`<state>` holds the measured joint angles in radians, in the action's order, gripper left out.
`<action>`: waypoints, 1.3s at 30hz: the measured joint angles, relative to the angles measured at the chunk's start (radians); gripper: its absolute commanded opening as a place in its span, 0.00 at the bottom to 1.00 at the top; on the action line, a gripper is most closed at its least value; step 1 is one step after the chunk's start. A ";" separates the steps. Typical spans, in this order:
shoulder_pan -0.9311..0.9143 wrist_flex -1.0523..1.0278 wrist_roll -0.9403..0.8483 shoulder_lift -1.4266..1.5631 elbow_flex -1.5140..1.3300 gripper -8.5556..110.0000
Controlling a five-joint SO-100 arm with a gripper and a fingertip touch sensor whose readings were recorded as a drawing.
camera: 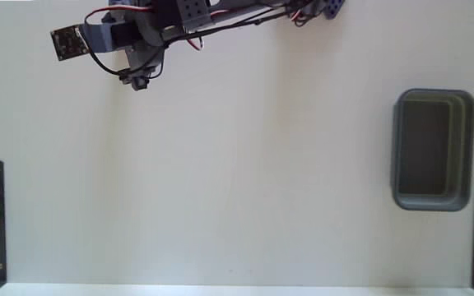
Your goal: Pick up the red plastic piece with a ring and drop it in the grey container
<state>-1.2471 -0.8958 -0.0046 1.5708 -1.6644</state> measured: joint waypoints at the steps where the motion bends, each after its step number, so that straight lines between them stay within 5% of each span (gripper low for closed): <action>1: 0.000 0.003 0.000 0.000 -0.003 1.00; 39: 0.000 0.121 0.000 -0.021 -0.104 1.00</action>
<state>-1.2471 -0.7747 -0.0046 1.5493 -1.7687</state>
